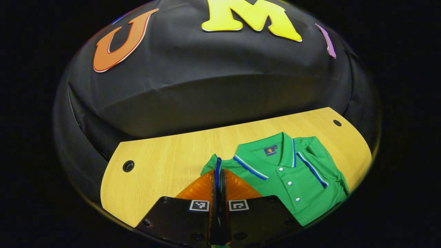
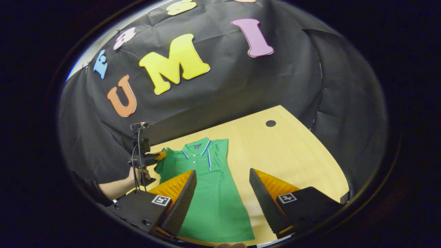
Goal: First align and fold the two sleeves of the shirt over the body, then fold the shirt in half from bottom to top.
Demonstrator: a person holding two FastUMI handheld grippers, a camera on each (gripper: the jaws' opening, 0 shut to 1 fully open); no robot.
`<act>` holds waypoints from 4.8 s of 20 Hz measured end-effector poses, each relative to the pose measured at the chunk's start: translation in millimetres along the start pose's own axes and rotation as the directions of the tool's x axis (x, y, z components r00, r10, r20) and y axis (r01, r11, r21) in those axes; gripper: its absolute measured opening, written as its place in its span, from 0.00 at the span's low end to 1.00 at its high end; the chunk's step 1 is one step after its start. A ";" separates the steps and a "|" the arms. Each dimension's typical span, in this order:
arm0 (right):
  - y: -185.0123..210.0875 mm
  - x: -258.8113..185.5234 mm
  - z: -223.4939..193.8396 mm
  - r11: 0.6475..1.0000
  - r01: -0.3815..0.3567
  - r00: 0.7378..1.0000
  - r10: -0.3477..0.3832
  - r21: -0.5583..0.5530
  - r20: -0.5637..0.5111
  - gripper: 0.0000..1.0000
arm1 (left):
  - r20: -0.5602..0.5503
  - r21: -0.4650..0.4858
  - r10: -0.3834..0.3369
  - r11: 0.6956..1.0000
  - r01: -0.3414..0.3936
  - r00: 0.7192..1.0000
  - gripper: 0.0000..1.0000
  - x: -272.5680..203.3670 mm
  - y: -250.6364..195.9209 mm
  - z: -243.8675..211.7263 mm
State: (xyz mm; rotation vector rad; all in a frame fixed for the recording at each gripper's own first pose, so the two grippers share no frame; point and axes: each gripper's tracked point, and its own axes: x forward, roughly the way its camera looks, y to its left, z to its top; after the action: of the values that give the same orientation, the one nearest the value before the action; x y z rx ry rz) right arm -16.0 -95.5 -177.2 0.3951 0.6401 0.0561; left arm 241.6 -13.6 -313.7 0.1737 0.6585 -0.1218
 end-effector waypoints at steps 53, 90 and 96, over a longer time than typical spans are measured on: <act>-58.2 9.0 -294.5 0.773 -0.213 0.812 -0.200 -0.597 -0.549 0.34 | -0.399 0.106 -0.298 0.924 0.367 0.867 0.37 -303.8 -84.4 -280.4; 31.3 50.7 -4.6 0.924 -0.171 0.972 0.100 -0.343 -0.214 0.00 | 0.092 -0.035 -0.364 0.929 0.369 0.927 0.03 -238.2 -43.4 34.4; 55.3 87.2 50.8 0.908 -0.193 0.977 0.141 -0.371 -0.162 0.00 | 0.177 -0.043 -0.328 0.940 0.340 0.928 0.03 -197.8 -18.0 101.9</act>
State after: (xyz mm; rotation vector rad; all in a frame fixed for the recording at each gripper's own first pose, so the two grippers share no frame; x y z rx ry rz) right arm 87.9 -46.8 -169.1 0.0629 0.7065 0.3701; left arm 144.2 -40.2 -114.5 -0.0217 0.5188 -0.4361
